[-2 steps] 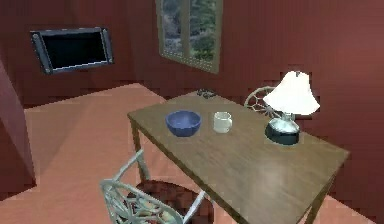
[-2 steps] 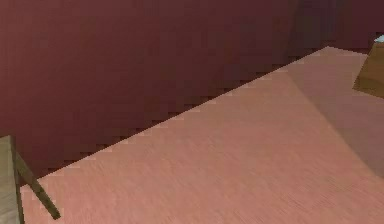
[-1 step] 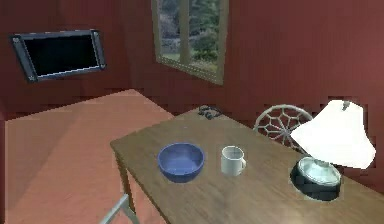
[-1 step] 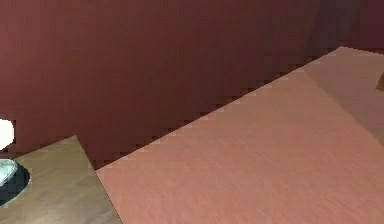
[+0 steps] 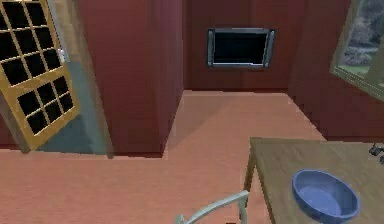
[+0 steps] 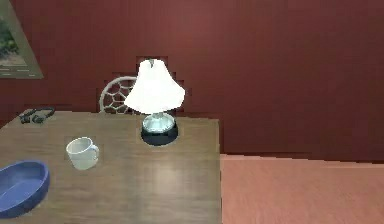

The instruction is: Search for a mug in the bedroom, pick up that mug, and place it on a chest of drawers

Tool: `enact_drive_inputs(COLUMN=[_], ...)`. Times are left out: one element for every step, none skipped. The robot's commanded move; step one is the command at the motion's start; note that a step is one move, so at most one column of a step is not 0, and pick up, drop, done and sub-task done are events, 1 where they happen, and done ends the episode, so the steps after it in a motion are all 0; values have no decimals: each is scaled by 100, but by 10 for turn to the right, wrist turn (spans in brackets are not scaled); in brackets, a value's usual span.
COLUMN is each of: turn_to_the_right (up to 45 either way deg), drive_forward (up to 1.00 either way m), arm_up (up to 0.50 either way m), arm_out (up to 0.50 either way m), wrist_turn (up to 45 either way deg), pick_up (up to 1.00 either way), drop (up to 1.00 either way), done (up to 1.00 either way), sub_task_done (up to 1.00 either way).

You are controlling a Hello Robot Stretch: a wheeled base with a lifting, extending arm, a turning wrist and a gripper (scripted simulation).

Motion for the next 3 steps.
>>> enact_drive_inputs(turn_to_the_right=[-270, 0, 0], drive_forward=[0, 0, 0], arm_up=[0, 50, 32], arm_out=[0, 0, 0], wrist_turn=[0, 0, 0], pick_up=[0, 0, 0], drop=[0, 0, 0], done=[0, 0, 0], sub_task_done=[0, 0, 0])
